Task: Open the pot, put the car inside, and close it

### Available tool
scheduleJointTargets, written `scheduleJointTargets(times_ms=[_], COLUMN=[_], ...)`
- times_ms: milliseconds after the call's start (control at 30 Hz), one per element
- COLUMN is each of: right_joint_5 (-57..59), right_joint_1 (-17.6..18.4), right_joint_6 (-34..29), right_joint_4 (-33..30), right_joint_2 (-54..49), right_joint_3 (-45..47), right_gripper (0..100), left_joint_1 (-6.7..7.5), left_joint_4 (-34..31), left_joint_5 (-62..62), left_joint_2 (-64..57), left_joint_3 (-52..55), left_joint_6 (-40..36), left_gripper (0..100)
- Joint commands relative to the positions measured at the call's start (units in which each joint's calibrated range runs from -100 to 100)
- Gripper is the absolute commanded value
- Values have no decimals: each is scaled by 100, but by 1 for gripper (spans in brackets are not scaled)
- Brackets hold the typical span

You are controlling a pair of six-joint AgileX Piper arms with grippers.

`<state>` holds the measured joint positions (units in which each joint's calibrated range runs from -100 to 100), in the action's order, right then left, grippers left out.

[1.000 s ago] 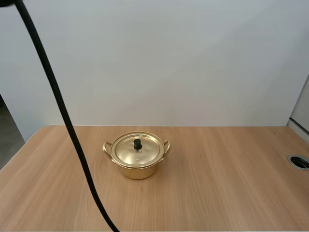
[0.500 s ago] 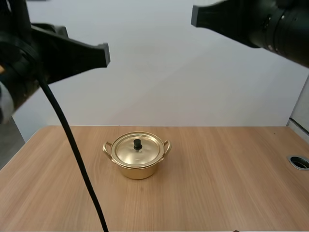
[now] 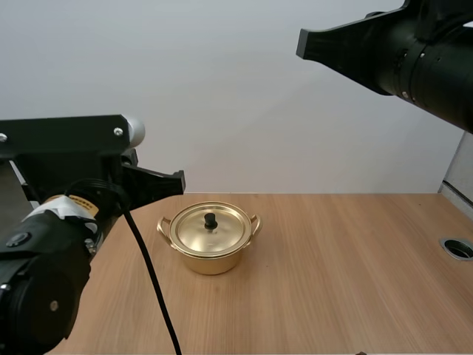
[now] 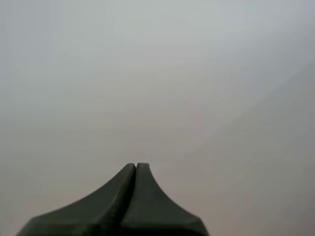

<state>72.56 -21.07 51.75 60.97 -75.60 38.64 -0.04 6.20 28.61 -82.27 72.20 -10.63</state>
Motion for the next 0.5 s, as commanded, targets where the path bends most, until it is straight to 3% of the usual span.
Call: scheduleJointTargets(times_ms=[0, 200, 467], right_joint_5=[9, 9, 9], right_joint_1=[-2, 65, 942], right_joint_6=[3, 3, 3], right_joint_4=[-1, -13, -27], right_joint_2=[3, 3, -252], right_joint_3=[4, 4, 4], right_gripper=[0, 0, 0], left_joint_1=[0, 0, 0], left_joint_4=[-3, 45, 45], left_joint_5=[-6, 143, 143], left_joint_2=[-8, 22, 22], left_joint_3=[253, 770, 1328], left_joint_6=[-7, -7, 14], left_gripper=[0, 0, 0])
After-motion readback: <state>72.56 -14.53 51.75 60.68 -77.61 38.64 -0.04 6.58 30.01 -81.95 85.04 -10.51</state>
